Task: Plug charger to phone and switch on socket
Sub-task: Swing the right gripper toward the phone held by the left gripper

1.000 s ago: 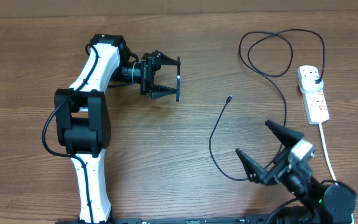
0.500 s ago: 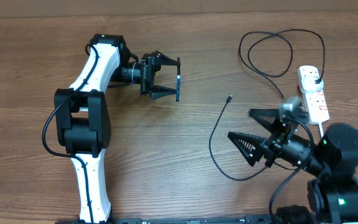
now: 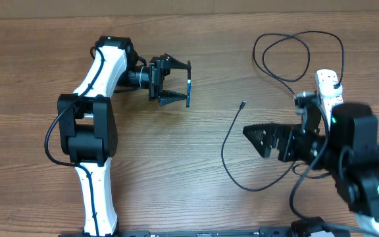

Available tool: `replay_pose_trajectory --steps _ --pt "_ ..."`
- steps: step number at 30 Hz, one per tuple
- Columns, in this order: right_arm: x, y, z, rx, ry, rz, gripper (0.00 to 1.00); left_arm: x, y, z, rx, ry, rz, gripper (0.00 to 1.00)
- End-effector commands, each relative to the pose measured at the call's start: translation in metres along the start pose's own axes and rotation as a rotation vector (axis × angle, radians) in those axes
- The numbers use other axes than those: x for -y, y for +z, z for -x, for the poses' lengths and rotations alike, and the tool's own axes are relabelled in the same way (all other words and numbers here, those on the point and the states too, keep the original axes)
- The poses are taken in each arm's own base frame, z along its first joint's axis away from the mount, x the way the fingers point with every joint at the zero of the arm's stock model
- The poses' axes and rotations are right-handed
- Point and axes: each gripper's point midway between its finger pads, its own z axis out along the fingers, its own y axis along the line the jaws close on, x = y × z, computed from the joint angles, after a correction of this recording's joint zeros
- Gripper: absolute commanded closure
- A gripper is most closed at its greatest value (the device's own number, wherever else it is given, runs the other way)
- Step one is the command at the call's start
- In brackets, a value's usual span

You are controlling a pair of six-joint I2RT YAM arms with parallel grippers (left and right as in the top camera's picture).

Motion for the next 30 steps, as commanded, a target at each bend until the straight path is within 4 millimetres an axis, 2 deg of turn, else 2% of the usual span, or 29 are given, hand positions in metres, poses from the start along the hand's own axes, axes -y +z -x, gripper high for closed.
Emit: replay_pose_trajectory --steps 1,4,7,13,17,20,21,22,24,26,30 --pt "0.013 -0.002 0.025 -0.045 -0.065 -0.283 0.00 0.013 -0.002 -0.002 -0.011 0.037 -0.048 0.20" --pt "-0.012 0.012 0.031 -0.100 -0.155 -0.295 0.00 0.013 -0.002 -0.002 -0.011 0.037 -0.048 0.21" --pt "-0.041 0.038 0.036 -0.081 -0.202 -0.303 0.00 0.013 -0.002 -0.002 -0.011 0.037 -0.048 0.21" --pt "-0.056 0.085 0.042 -0.050 -0.214 -0.396 0.00 0.013 -0.002 -0.002 -0.011 0.037 -0.048 0.22" --pt "-0.069 0.096 0.055 -0.057 -0.191 -0.395 0.00 0.013 -0.002 -0.002 -0.011 0.037 -0.048 0.21" --pt "-0.087 0.109 0.064 -0.014 -0.208 -0.341 0.00 0.013 -0.002 -0.002 -0.011 0.037 -0.048 0.21" --pt "-0.103 0.115 0.066 0.004 -0.216 -0.284 0.00 0.013 -0.002 -0.002 -0.011 0.037 -0.048 0.21" --pt "-0.109 0.117 0.067 0.010 -0.218 -0.257 0.01 0.013 -0.002 -0.002 -0.011 0.037 -0.048 0.21" --pt "-0.111 0.121 0.068 0.015 -0.219 -0.252 0.13 0.013 -0.002 -0.002 -0.011 0.036 -0.048 0.21" --pt "-0.107 0.123 0.069 0.021 -0.191 -0.268 0.18 0.013 -0.002 -0.002 -0.011 0.037 -0.048 0.21" --pt "-0.090 0.135 0.069 0.045 -0.134 -0.357 0.20 0.013 -0.002 -0.002 -0.011 0.036 -0.048 0.21"
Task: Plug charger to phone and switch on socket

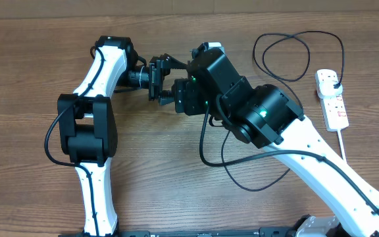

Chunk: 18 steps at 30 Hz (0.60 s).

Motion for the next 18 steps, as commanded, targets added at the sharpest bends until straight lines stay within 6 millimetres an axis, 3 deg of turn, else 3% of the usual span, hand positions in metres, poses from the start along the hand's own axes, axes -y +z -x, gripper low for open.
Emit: replay_pose_trajectory --steps 1,4,8,12,18 --pt "0.010 0.012 0.006 0.036 0.060 -0.089 0.23 0.013 -0.002 -0.002 -0.011 0.037 -0.048 0.21" --pt "0.022 0.033 -0.001 0.040 0.020 -0.221 0.26 0.013 -0.002 -0.002 -0.011 0.036 -0.048 0.21" --pt "0.014 0.060 -0.016 0.013 -0.016 -0.263 0.26 0.013 -0.002 -0.002 -0.011 0.029 -0.048 0.21" --pt "0.024 0.068 -0.017 0.049 0.006 -0.355 0.26 0.013 -0.002 -0.002 -0.011 0.029 -0.048 0.21" --pt "0.021 0.069 -0.012 0.073 0.023 -0.340 0.31 0.013 -0.002 -0.002 -0.010 0.029 -0.049 0.21"
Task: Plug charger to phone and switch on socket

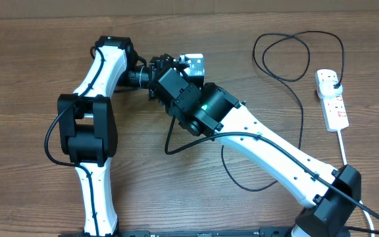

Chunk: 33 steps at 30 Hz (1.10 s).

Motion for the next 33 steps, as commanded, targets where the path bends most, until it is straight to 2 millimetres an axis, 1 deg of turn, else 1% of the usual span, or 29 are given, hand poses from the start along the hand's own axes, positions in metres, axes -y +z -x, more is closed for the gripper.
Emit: replay_pose_trajectory --steps 1,4,10,11,13,18,21,33 --pt "0.003 -0.009 0.014 0.051 0.038 -0.006 0.34 0.013 -0.002 -0.002 -0.010 0.029 -0.049 0.21" --pt "0.003 -0.015 0.018 0.059 0.042 0.003 0.41 0.013 -0.002 -0.002 -0.010 0.029 -0.048 0.21" --pt "0.005 -0.027 0.026 0.064 0.046 0.007 0.43 0.013 -0.002 -0.002 -0.010 0.029 -0.048 0.21" --pt "0.006 -0.028 0.026 0.063 0.045 0.006 0.45 0.013 -0.003 -0.002 -0.010 0.029 -0.049 0.21" --pt "0.006 -0.029 0.027 0.062 0.045 0.006 0.49 0.013 -0.003 -0.002 -0.010 0.029 -0.049 0.21" --pt "0.002 -0.029 0.023 0.042 0.043 0.027 0.53 0.013 -0.003 -0.002 -0.010 0.029 -0.049 0.21" --pt "0.002 -0.029 0.023 0.042 0.044 0.027 0.60 0.013 -0.003 -0.002 -0.010 0.029 -0.049 0.21" --pt "0.002 -0.029 0.023 0.043 0.044 0.028 0.61 0.012 -0.002 -0.004 -0.011 0.002 -0.049 0.21"
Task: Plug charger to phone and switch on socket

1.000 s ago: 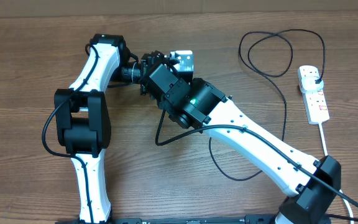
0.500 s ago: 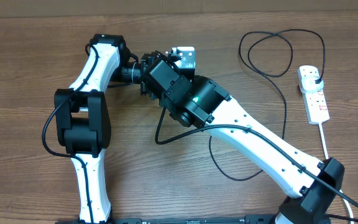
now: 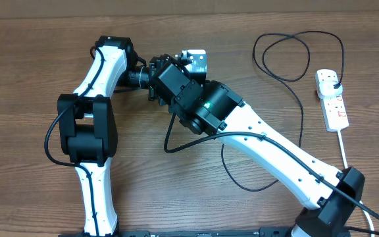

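Observation:
My left gripper (image 3: 155,76) points right at the table's upper middle; only its base shows. My right arm reaches across from the lower right, and its wrist (image 3: 183,92) covers the left fingers, the phone and its own fingers. The black charger cable (image 3: 224,161) rises from the table and disappears under that wrist, so its plug end is hidden. The cable's other end is plugged into the white power strip (image 3: 332,99) at the far right.
The cable makes a big loop (image 3: 288,56) at the upper right and trails down the middle of the wooden table (image 3: 31,164). The left arm's base (image 3: 97,197) stands at the lower left, and the strip's white lead (image 3: 345,155) runs toward the lower right.
My right wrist has shifted very slightly up and to the right over the left gripper. The left arm, the cable's lie and the power strip look the same.
First my left gripper held the dark phone edge-on, the cable's plug end lay loose mid-table, and my right gripper stood open near the strip. Then the right arm was across at the phone with the cable trailing from it, then closer over the left fingers, where it stays.

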Available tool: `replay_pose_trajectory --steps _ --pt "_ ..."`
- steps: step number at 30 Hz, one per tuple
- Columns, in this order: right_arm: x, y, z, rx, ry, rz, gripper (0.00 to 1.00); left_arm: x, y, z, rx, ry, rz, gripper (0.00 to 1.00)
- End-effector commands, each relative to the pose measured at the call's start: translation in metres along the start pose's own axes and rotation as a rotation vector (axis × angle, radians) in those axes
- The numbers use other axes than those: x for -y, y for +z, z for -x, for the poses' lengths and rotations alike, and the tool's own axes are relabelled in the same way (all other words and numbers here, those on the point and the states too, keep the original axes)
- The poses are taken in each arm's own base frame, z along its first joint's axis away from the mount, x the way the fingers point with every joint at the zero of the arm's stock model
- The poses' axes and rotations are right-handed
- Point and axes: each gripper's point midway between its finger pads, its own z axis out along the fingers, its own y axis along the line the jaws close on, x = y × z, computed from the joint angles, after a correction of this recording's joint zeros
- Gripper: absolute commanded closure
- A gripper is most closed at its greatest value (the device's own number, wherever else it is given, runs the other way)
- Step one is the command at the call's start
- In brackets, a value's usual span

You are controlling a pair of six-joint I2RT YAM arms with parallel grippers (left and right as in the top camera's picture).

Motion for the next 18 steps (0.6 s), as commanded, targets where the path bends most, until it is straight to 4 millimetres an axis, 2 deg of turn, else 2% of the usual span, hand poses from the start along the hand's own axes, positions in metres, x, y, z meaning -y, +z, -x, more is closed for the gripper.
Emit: replay_pose_trajectory --steps 1,18 --pt "-0.0007 -0.0144 0.0134 0.034 0.027 0.031 0.61 0.0130 -0.0025 -0.0023 -0.010 0.029 -0.049 0.21" --pt "-0.0010 -0.0143 0.0143 0.038 0.029 0.031 0.66 0.0130 -0.0025 -0.0024 -0.010 0.049 -0.050 0.20"
